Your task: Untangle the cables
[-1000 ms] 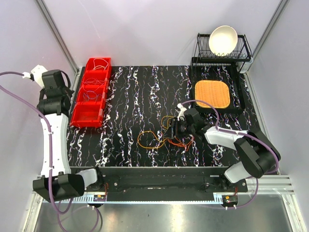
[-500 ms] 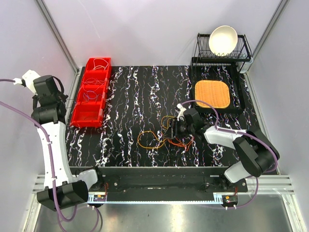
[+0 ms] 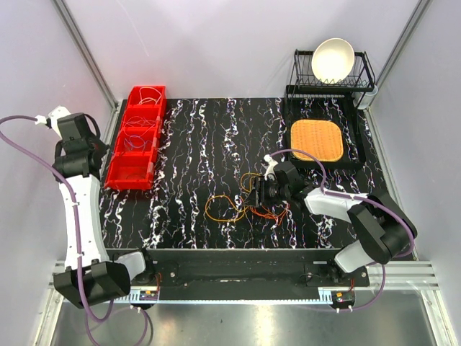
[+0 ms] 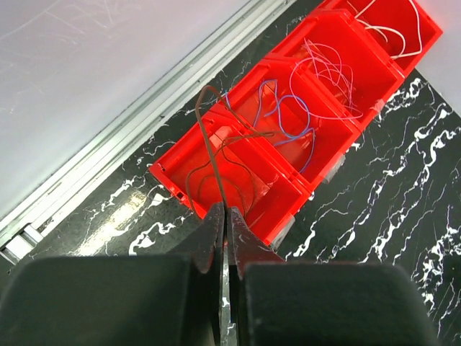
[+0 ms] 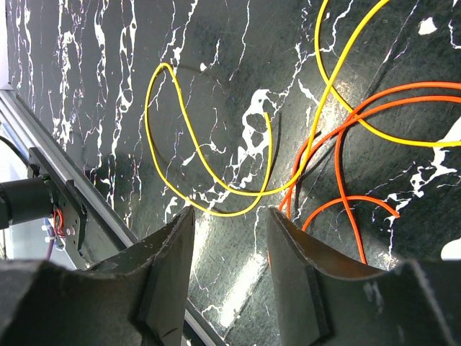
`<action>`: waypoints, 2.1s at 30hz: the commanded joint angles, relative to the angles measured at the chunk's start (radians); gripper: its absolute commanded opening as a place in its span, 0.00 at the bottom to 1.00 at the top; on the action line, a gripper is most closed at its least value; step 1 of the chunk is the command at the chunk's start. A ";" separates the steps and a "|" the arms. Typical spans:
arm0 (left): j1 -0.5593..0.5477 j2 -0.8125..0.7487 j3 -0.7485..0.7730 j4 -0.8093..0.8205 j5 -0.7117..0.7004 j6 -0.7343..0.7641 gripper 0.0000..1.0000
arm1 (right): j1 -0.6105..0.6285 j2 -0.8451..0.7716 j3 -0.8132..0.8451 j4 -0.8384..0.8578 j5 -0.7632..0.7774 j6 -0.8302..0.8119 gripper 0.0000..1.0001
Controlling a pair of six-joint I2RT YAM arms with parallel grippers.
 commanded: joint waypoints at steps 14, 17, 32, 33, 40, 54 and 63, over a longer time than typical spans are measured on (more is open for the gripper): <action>0.002 -0.082 0.148 -0.123 0.094 0.080 0.00 | -0.005 -0.007 0.034 0.008 0.011 -0.012 0.50; 0.004 -0.094 0.151 -0.147 0.101 0.088 0.00 | -0.005 -0.005 0.036 0.007 0.011 -0.012 0.50; 0.006 -0.115 0.063 -0.169 0.031 0.103 0.00 | -0.005 -0.022 0.022 0.010 0.025 -0.006 0.50; 0.006 -0.129 0.057 -0.164 0.025 0.103 0.00 | -0.005 -0.022 0.022 0.011 0.023 -0.006 0.50; 0.006 -0.097 0.034 -0.161 0.029 0.127 0.00 | -0.007 -0.016 0.020 0.018 0.014 -0.006 0.50; -0.074 0.260 0.152 -0.146 0.071 0.105 0.00 | -0.007 -0.031 0.016 0.031 0.005 -0.008 0.50; -0.137 0.440 0.164 -0.032 0.061 0.019 0.00 | -0.007 -0.028 0.017 0.035 -0.006 -0.009 0.50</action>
